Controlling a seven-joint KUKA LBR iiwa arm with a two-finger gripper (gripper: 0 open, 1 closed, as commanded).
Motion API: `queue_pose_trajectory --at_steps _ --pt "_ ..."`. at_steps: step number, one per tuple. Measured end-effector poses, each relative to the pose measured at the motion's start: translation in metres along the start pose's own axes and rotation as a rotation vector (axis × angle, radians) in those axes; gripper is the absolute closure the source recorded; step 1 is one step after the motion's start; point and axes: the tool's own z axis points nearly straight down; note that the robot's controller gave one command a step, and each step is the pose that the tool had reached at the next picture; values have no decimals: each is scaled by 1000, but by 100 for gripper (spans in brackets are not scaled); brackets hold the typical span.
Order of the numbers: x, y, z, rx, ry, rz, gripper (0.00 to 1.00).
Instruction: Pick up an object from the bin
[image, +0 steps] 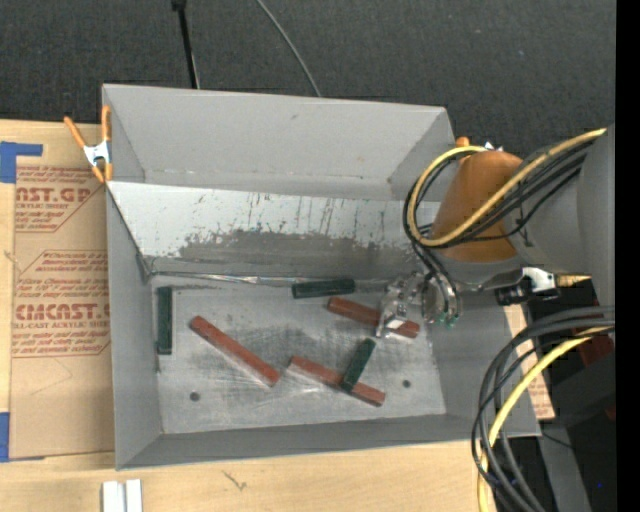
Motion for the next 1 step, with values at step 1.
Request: queue_pose_trajectory --at_steps 1 --pt "-12 7 -193 -1 -13 -39 100"
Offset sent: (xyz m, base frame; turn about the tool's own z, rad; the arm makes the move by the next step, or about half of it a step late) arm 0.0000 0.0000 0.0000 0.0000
